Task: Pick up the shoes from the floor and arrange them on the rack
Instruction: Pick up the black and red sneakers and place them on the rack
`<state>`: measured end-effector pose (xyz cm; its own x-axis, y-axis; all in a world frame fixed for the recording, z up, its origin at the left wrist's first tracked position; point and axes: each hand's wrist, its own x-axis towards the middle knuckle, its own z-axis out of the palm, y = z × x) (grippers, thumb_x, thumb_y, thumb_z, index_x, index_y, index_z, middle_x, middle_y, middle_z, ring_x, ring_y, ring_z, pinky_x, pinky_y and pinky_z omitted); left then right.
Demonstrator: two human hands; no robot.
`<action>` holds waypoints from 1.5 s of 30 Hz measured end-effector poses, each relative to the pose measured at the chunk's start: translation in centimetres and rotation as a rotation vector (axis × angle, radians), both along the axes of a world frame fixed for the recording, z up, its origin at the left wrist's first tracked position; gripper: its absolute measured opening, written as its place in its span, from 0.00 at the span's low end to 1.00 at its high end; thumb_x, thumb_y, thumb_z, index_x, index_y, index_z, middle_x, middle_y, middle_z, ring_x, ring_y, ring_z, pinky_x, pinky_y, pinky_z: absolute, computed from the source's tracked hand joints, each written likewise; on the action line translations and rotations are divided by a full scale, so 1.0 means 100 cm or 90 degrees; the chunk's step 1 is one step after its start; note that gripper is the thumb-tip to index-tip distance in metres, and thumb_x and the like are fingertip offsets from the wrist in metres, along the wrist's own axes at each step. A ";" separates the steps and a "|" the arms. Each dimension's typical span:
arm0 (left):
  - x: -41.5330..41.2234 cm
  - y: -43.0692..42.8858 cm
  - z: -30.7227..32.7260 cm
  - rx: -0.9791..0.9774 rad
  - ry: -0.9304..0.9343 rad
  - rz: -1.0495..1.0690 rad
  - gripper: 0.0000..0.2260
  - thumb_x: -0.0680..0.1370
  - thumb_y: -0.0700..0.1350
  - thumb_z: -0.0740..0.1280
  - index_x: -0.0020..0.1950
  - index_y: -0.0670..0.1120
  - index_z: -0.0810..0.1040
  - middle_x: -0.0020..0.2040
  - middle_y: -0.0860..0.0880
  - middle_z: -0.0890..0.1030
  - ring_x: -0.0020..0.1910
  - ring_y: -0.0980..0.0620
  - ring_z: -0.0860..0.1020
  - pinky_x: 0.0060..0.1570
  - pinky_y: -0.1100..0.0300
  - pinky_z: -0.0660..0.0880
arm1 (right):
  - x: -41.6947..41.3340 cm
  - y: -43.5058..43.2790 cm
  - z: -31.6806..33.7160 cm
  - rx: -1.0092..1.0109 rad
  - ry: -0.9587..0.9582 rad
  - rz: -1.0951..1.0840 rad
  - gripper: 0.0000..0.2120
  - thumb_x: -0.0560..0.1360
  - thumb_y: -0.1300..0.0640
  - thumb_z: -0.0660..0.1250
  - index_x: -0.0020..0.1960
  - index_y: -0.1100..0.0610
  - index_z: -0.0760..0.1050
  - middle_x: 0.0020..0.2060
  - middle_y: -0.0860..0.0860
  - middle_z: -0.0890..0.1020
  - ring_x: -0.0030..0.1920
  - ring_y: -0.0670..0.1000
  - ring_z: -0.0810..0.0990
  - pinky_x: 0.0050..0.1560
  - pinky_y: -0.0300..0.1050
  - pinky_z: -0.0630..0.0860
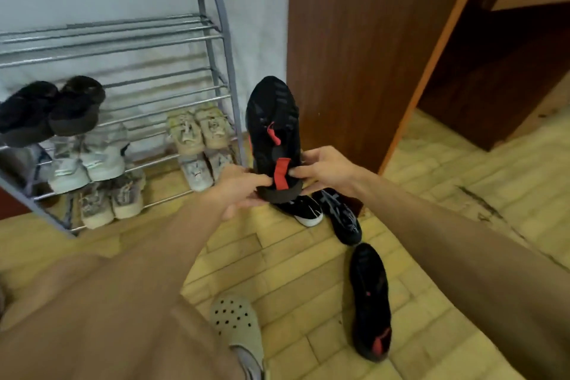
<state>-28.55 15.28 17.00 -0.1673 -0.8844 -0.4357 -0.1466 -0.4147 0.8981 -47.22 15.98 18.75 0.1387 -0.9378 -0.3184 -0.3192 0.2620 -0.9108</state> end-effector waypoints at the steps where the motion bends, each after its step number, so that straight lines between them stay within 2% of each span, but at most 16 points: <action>1: -0.008 -0.001 -0.010 0.022 0.011 0.000 0.15 0.72 0.34 0.70 0.57 0.39 0.78 0.52 0.43 0.83 0.48 0.45 0.83 0.41 0.52 0.81 | -0.010 0.001 -0.010 0.019 -0.015 0.005 0.16 0.75 0.63 0.69 0.62 0.62 0.77 0.52 0.58 0.84 0.49 0.55 0.84 0.47 0.48 0.83; 3: -0.021 0.002 -0.033 0.069 0.025 -0.021 0.11 0.73 0.34 0.69 0.54 0.42 0.77 0.50 0.45 0.83 0.47 0.48 0.82 0.37 0.57 0.81 | -0.032 0.007 -0.037 0.067 -0.061 -0.004 0.17 0.76 0.59 0.68 0.64 0.59 0.76 0.55 0.58 0.83 0.53 0.56 0.83 0.52 0.50 0.82; 5: -0.033 0.012 -0.063 0.108 0.026 -0.037 0.08 0.74 0.35 0.68 0.51 0.44 0.76 0.48 0.47 0.82 0.44 0.51 0.81 0.33 0.61 0.80 | -0.054 0.017 -0.074 0.116 -0.071 -0.058 0.19 0.76 0.57 0.69 0.65 0.59 0.74 0.56 0.57 0.82 0.50 0.56 0.84 0.51 0.50 0.81; 8: -0.036 0.038 -0.115 0.157 -0.007 0.016 0.08 0.74 0.34 0.69 0.51 0.42 0.77 0.50 0.45 0.81 0.43 0.50 0.80 0.37 0.59 0.79 | -0.087 0.046 -0.140 0.200 0.077 -0.159 0.18 0.75 0.56 0.69 0.64 0.60 0.74 0.49 0.54 0.80 0.40 0.50 0.81 0.40 0.43 0.81; 11: -0.018 0.060 -0.152 0.203 -0.077 0.033 0.15 0.73 0.32 0.69 0.59 0.40 0.77 0.55 0.43 0.81 0.49 0.46 0.80 0.43 0.56 0.77 | -0.114 0.086 -0.202 0.325 0.208 -0.186 0.18 0.76 0.56 0.67 0.64 0.61 0.73 0.48 0.54 0.77 0.45 0.53 0.78 0.37 0.42 0.79; 13: -0.003 0.061 -0.164 0.209 -0.118 0.016 0.17 0.73 0.32 0.69 0.60 0.40 0.76 0.54 0.42 0.81 0.49 0.46 0.80 0.42 0.55 0.77 | -0.125 0.112 -0.233 0.378 0.275 -0.209 0.23 0.75 0.54 0.68 0.67 0.61 0.70 0.53 0.55 0.76 0.51 0.56 0.77 0.41 0.45 0.79; 16: 0.009 0.058 -0.172 0.186 -0.150 -0.008 0.12 0.72 0.34 0.71 0.54 0.44 0.78 0.48 0.45 0.83 0.44 0.49 0.81 0.37 0.58 0.77 | -0.130 0.149 -0.269 0.431 0.369 -0.310 0.33 0.71 0.48 0.71 0.70 0.60 0.64 0.63 0.59 0.73 0.62 0.60 0.74 0.54 0.52 0.76; 18: 0.008 0.059 -0.174 0.178 -0.148 -0.023 0.11 0.71 0.35 0.72 0.50 0.47 0.78 0.46 0.47 0.83 0.44 0.50 0.82 0.37 0.59 0.77 | -0.124 0.172 -0.291 0.501 0.275 -0.461 0.36 0.70 0.48 0.73 0.70 0.63 0.64 0.64 0.60 0.72 0.63 0.62 0.73 0.57 0.55 0.76; 21: 0.003 0.060 -0.175 0.171 -0.145 -0.037 0.11 0.70 0.35 0.73 0.47 0.48 0.79 0.45 0.49 0.84 0.44 0.50 0.83 0.35 0.60 0.79 | -0.104 0.193 -0.312 0.573 0.067 -0.584 0.28 0.73 0.52 0.71 0.67 0.63 0.68 0.60 0.61 0.75 0.56 0.63 0.76 0.52 0.56 0.78; 24: -0.001 0.061 -0.174 0.167 -0.148 -0.048 0.09 0.69 0.34 0.73 0.42 0.48 0.80 0.43 0.49 0.85 0.42 0.51 0.83 0.32 0.61 0.80 | -0.093 0.197 -0.317 0.559 -0.021 -0.650 0.20 0.75 0.58 0.69 0.63 0.61 0.68 0.55 0.61 0.75 0.51 0.64 0.77 0.49 0.63 0.80; 27: -0.006 0.061 -0.172 0.181 -0.152 -0.055 0.09 0.68 0.34 0.73 0.42 0.47 0.80 0.42 0.47 0.85 0.43 0.49 0.83 0.34 0.59 0.79 | -0.088 0.194 -0.310 0.555 -0.091 -0.677 0.18 0.73 0.63 0.70 0.59 0.58 0.67 0.52 0.59 0.73 0.45 0.61 0.76 0.39 0.59 0.80; 31: -0.010 0.062 -0.164 0.197 -0.133 -0.040 0.08 0.69 0.33 0.73 0.45 0.42 0.80 0.44 0.43 0.84 0.45 0.46 0.83 0.36 0.58 0.79 | -0.084 0.197 -0.296 0.579 -0.057 -0.595 0.20 0.69 0.63 0.75 0.55 0.58 0.69 0.54 0.60 0.74 0.51 0.64 0.78 0.43 0.58 0.82; 35: -0.012 0.063 -0.152 0.220 -0.100 -0.021 0.13 0.70 0.32 0.72 0.51 0.41 0.77 0.46 0.43 0.82 0.44 0.45 0.81 0.38 0.55 0.79 | -0.091 0.198 -0.277 0.558 -0.055 -0.537 0.19 0.68 0.66 0.75 0.55 0.62 0.72 0.55 0.59 0.73 0.43 0.64 0.80 0.35 0.55 0.83; 38: -0.014 0.067 -0.142 0.216 -0.075 0.012 0.13 0.68 0.32 0.73 0.49 0.41 0.77 0.44 0.43 0.82 0.42 0.45 0.82 0.35 0.56 0.79 | -0.092 0.201 -0.261 0.512 -0.005 -0.505 0.16 0.67 0.68 0.75 0.50 0.61 0.72 0.49 0.59 0.74 0.37 0.63 0.80 0.37 0.59 0.83; 40: -0.017 0.072 -0.135 0.204 -0.059 0.029 0.13 0.67 0.32 0.74 0.48 0.41 0.78 0.44 0.43 0.82 0.42 0.44 0.82 0.35 0.55 0.79 | -0.086 0.202 -0.248 0.481 0.018 -0.483 0.17 0.67 0.68 0.74 0.52 0.60 0.72 0.46 0.58 0.76 0.38 0.63 0.81 0.38 0.61 0.83; 45: -0.018 0.088 -0.117 0.172 -0.020 0.051 0.10 0.67 0.32 0.73 0.44 0.42 0.78 0.42 0.44 0.82 0.40 0.45 0.82 0.35 0.55 0.79 | -0.066 0.182 -0.204 0.352 -0.019 -0.445 0.21 0.70 0.66 0.73 0.58 0.54 0.71 0.42 0.56 0.80 0.39 0.60 0.83 0.35 0.56 0.83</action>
